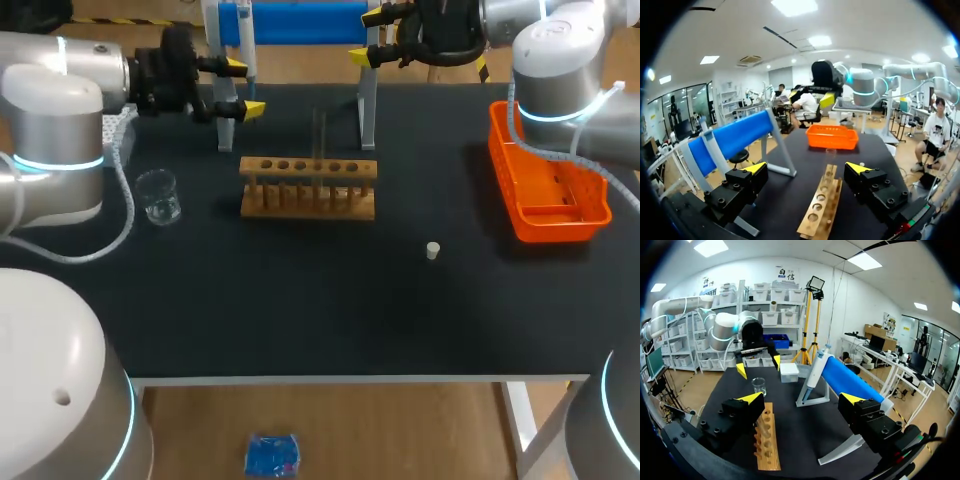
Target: Invert the test tube, pick up the pipette, mount the tip to pipette, aspirate from beaker and dispense into the tube, eject the tip, return the pipette, and cap with the stopper.
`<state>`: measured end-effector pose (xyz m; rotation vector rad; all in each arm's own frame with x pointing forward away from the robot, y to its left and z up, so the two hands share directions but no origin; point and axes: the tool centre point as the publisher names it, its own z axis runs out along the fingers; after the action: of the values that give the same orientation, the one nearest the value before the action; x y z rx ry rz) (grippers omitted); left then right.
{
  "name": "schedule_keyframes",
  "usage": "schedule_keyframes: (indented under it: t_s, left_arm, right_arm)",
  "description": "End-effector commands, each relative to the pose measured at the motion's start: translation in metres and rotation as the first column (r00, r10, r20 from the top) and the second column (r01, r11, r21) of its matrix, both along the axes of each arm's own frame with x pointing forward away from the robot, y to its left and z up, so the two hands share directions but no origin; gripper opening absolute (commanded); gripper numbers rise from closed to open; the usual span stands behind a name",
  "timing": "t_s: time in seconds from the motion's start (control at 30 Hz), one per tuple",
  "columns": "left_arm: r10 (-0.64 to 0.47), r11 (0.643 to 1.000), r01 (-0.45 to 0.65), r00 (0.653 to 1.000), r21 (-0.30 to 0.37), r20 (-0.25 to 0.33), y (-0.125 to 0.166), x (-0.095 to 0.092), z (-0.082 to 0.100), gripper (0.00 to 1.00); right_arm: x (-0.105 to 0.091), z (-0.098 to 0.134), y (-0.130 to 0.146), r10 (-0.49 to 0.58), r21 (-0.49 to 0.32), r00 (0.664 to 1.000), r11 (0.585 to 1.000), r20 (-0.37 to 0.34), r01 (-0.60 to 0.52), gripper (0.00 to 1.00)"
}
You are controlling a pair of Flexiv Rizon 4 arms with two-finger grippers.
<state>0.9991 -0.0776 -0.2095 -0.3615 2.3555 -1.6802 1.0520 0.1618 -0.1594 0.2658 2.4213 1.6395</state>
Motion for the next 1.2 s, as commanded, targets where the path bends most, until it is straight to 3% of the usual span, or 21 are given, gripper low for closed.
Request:
schedule_keyframes:
  t_s: [0.03, 0.3, 0.73, 0.9, 1.2]
  left_arm:
    - [0.107, 0.993, -0.106, 0.994, 0.049, -0.004, -0.019, 0.004, -0.006, 1.0]
    - [0.16, 0.986, -0.161, 0.987, 0.051, 0.013, -0.03, -0.006, -0.007, 1.0]
    - [0.196, 0.978, -0.195, 0.981, 0.077, -0.011, -0.045, -0.025, -0.013, 1.0]
    - [0.212, 0.972, -0.208, 0.977, 0.109, -0.03, -0.054, -0.027, -0.022, 1.0]
    - [0.272, 0.958, -0.267, 0.961, 0.101, -0.041, -0.057, -0.025, -0.034, 1.0]
  right_arm:
    - [0.0, 0.001, 0.0, 0.0, -0.003, 1.0, 1.0, -0.002, 0.0, 1.0]
    - [0.0, 0.001, 0.0, 0.0, -0.003, 1.0, 1.0, -0.002, 0.0, 1.0]
    - [0.0, 0.001, 0.0, 0.0, -0.003, 1.0, 1.0, -0.002, 0.0, 1.0]
    - [0.0, 0.001, 0.0, 0.0, -0.003, 1.0, 1.0, -0.002, 0.0, 1.0]
    - [0.0, 0.001, 0.0, 0.0, -0.003, 1.0, 1.0, -0.002, 0.0, 1.0]
